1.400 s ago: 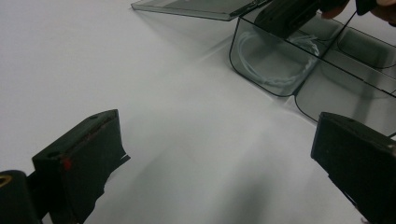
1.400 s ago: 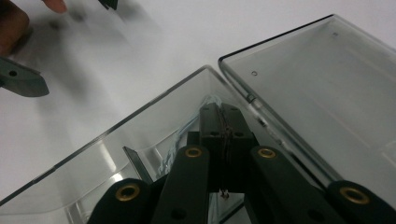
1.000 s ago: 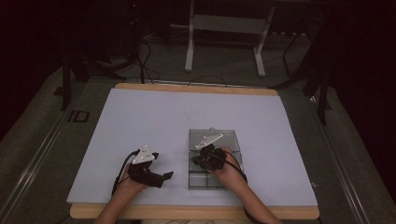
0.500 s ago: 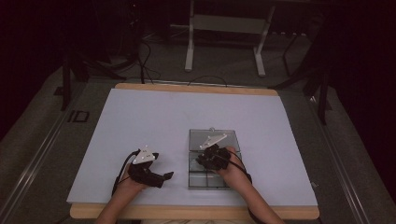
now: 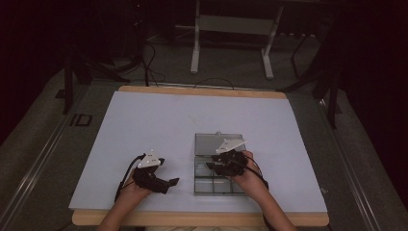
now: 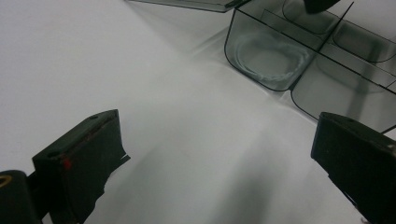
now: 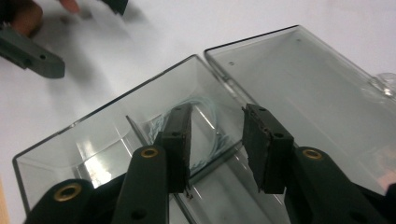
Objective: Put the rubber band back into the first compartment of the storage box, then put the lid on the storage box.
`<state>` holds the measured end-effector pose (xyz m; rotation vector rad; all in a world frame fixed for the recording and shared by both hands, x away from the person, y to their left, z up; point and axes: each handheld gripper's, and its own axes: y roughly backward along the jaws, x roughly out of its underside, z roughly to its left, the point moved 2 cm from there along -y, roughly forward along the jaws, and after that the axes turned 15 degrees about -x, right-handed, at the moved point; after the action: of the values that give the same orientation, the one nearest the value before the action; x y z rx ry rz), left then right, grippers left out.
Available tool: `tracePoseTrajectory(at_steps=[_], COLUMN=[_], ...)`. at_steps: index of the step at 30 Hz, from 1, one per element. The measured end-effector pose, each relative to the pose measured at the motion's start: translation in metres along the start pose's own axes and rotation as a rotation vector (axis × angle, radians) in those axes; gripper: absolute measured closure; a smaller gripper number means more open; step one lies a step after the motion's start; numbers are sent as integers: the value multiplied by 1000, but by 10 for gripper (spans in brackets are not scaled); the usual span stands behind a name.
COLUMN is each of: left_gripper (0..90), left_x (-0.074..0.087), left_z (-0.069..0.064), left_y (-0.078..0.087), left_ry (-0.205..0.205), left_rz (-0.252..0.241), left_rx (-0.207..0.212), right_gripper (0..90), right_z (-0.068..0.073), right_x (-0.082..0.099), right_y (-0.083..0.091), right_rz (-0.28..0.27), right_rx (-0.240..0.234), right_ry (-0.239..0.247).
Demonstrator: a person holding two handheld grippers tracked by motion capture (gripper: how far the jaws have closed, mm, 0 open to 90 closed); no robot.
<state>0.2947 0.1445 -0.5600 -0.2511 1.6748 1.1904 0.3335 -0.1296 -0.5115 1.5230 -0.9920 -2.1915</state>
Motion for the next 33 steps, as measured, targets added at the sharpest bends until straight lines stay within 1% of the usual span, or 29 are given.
tracePoseTrajectory(at_steps=[1, 3, 8, 11, 13, 15, 17, 18, 20, 22, 24, 26, 27, 28, 29, 31, 33], left_gripper=[28, 28, 28, 28, 28, 28, 28, 28, 28, 28, 28, 27, 28, 28, 28, 28, 28], left_x=[0, 0, 0, -2, -3, -4, -6, -8, -11, -15, -18, -20, -21, -23, -24, -28, -31], left_z=[0, 1, 0, -4, -6, -8, -9, -10, -11, -12, -13, -14, -15, -15, -15, -15, -15], left_y=[0, 0, 0, 0, 0, 0, 2, 4, 7, 10, 13, 15, 16, 16, 16, 16, 15], left_ry=[3, 12, 12, 7, 9, 0, 16, 21, 30, 38, 41, 43, 48, 50, 49, 50, 48], left_rz=[-2, -5, -5, -19, -8, 9, 12, 4, 3, 13, 10, 11, 10, 10, 7, 7, 11], left_rx=[-4, -7, -7, 9, 27, 21, 29, 28, 18, 6, 11, 7, 6, 6, 11, 5, 7], right_gripper=[618, 617, 610, 597, 577, 564, 561, 556, 555, 559, 573, 607, 608, 608, 607, 578, 556], right_z=[0, -1, -4, -4, -5, -6, -8, -9, -10, -12, -14, -17, -19, -21, -22, -24, -26], right_x=[1, 2, 4, 6, 8, 11, 13, 14, 17, 20, 24, 27, 29, 30, 32, 36, 39], right_y=[2, 6, 12, 16, 20, 24, 29, 31, 36, 41, 46, 54, 57, 61, 64, 70, 76], right_rz=[-14, -22, -29, -29, -34, -37, -42, -44, -45, -44, -54, -79, -93, -104, -112, -118, -127], right_rx=[-1, 5, 13, 24, 23, 29, 29, 30, 37, 54, 64, 81, 84, 91, 108, 125, 153], right_ry=[-12, -14, -18, -18, -23, -26, -35, -39, -43, -42, -46, -73, -94, -105, -112, -108, -97])
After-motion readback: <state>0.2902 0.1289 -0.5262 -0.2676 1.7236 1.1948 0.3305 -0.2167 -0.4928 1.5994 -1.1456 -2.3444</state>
